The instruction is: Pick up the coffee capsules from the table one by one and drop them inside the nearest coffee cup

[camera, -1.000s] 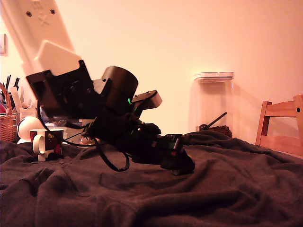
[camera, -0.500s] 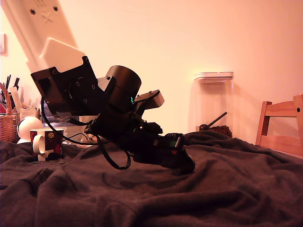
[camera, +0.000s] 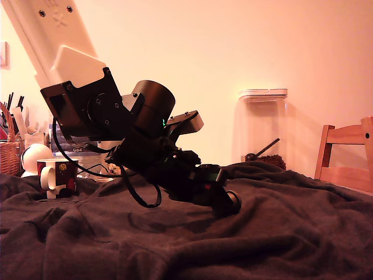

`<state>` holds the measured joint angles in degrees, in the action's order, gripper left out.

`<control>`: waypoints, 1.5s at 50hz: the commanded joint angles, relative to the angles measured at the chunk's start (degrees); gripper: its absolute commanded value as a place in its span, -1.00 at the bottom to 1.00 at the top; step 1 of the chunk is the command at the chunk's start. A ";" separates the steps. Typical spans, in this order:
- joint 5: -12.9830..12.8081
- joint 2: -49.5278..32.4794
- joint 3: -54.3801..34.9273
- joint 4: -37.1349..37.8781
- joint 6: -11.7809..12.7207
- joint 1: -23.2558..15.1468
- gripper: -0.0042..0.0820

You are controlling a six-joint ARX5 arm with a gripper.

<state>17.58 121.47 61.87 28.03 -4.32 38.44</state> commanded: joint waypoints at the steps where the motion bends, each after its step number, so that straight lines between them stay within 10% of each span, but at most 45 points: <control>1: 0.00 0.83 0.35 0.22 -0.68 0.26 -0.49; 52: -0.24 -12.48 0.35 -9.73 -0.17 0.04 -0.54; 75: -6.78 -25.11 0.33 -21.77 0.87 -3.63 -0.54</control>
<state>10.87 97.36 61.89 6.70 -4.38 35.59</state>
